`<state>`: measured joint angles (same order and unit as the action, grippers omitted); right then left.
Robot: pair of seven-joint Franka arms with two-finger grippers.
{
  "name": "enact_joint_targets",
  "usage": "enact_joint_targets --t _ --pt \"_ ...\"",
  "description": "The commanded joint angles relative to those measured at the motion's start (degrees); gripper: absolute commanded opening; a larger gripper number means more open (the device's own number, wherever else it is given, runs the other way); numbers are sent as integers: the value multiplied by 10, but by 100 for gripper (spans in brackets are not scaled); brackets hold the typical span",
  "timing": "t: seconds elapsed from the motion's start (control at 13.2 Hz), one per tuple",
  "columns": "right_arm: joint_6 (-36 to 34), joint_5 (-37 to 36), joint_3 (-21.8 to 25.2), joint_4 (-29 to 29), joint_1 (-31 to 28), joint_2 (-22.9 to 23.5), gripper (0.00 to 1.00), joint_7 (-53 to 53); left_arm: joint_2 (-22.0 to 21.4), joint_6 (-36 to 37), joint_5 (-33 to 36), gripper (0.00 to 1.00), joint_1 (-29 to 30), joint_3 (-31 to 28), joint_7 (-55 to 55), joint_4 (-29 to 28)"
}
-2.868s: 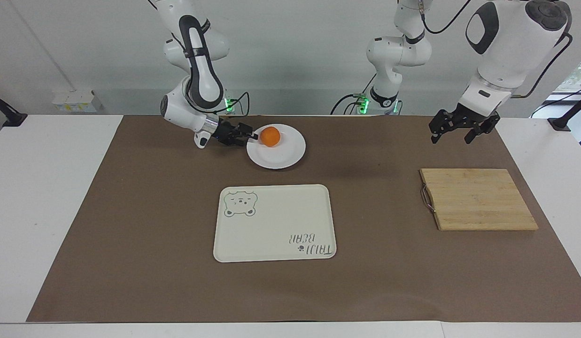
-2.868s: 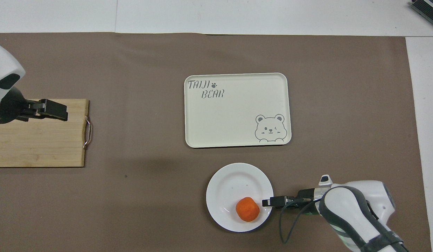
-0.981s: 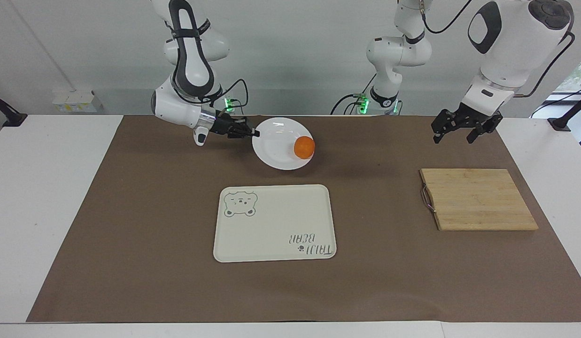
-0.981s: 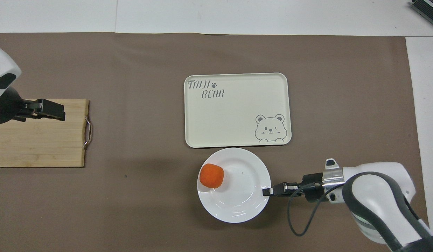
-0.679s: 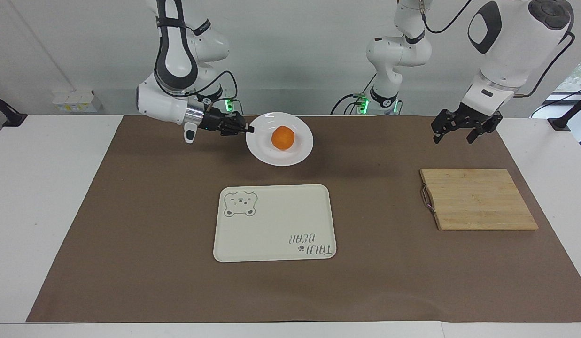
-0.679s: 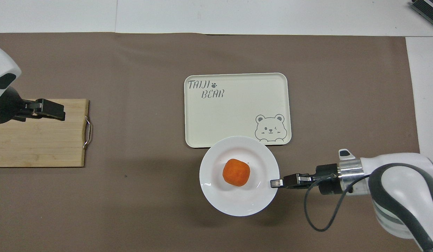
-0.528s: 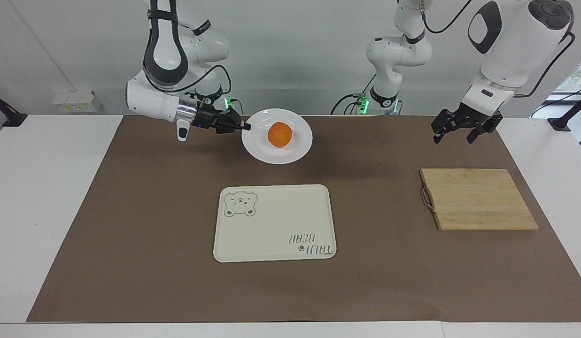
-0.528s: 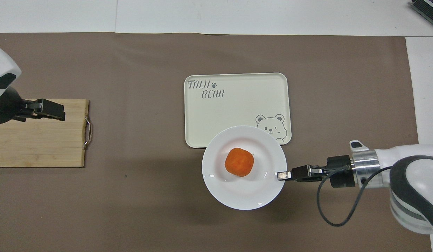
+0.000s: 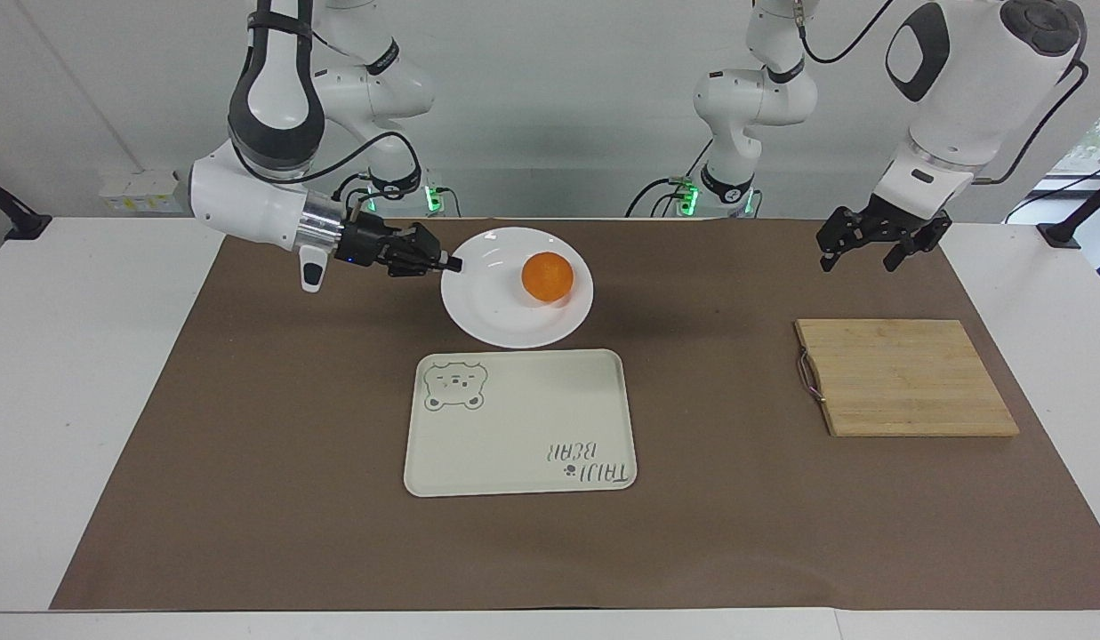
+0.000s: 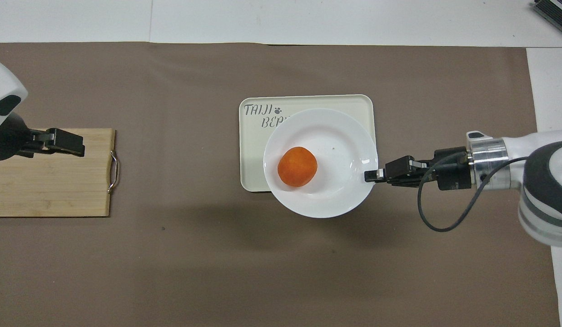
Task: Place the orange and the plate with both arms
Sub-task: 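Slide the plate with the orange onto the cream tray with the right gripper, then release the plate and withdraw the right gripper away from the tray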
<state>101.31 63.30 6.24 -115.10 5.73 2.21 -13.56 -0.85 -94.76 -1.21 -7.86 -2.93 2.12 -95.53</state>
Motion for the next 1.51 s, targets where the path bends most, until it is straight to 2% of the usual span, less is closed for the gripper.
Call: enact_joint_targets --t 0.0,0.23,0.45,0.75,1.43 --pt "0 24 -3 118 -4 99 0 22 -8 5 11 100 6 4 -6 -3" --pt "51 52 -11 142 0 169 0 12 -8 5 11 100 6 4 -6 -3" --pt "71 53 -20 174 1 237 0 -40 -8 5 11 100 6 4 -6 -3" --pt "91 55 -21 161 2 264 0 -108 -8 5 11 100 6 4 -6 -3" --pt "105 47 -20 91 10 254 0 -146 -8 5 11 100 6 4 -6 -3"
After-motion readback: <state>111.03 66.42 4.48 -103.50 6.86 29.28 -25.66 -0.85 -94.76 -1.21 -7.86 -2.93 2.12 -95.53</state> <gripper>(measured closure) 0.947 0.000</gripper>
